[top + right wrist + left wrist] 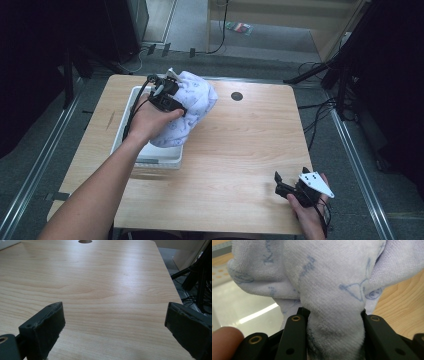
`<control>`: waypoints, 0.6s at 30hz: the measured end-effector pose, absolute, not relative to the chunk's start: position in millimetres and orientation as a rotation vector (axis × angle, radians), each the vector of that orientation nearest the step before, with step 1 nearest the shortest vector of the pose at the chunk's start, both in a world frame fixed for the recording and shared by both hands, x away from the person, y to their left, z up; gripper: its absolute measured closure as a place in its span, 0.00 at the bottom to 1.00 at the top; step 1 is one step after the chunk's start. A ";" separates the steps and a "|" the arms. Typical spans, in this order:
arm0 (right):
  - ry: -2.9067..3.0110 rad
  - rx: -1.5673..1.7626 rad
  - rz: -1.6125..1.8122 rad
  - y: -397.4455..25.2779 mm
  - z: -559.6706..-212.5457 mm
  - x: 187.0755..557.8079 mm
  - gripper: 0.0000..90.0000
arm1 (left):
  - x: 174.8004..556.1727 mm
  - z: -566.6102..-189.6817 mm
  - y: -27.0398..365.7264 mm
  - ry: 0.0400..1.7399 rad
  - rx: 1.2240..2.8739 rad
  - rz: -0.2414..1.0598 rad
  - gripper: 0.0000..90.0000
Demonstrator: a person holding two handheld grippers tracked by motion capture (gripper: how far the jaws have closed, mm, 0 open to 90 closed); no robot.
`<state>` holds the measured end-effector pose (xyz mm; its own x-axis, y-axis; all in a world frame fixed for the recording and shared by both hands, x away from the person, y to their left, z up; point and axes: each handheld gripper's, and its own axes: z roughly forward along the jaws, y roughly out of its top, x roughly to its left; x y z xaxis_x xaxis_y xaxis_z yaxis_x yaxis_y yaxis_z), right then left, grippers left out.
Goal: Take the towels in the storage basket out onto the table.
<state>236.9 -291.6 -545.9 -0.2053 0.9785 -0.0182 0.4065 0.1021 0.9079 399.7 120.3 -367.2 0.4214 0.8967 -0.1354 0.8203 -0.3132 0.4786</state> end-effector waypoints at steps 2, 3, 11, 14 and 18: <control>1.707 1.368 1.074 -291.7 -545.9 237.0 0.04 | 400.8 -366.6 116.2 1.440 2.212 0.202 0.75; 1.707 1.368 1.074 -291.7 -545.9 237.0 0.04 | 400.8 -366.6 116.2 1.440 2.212 0.202 0.75; 1.707 1.369 1.083 -292.3 -545.9 237.2 0.04 | 403.7 -369.1 93.8 1.411 2.213 0.175 0.75; 1.707 1.371 1.094 -292.9 -545.8 237.1 0.04 | 406.4 -373.0 84.0 1.396 2.212 0.154 0.75; 1.705 1.373 1.101 -293.2 -545.8 237.2 0.04 | 408.2 -376.3 75.0 1.392 2.219 0.142 0.75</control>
<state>237.2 -293.2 -545.8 -0.2142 0.9768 0.0024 0.4040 0.0864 0.9107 408.2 75.0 -376.3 0.4684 0.8656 -0.1773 0.8117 -0.3423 0.4732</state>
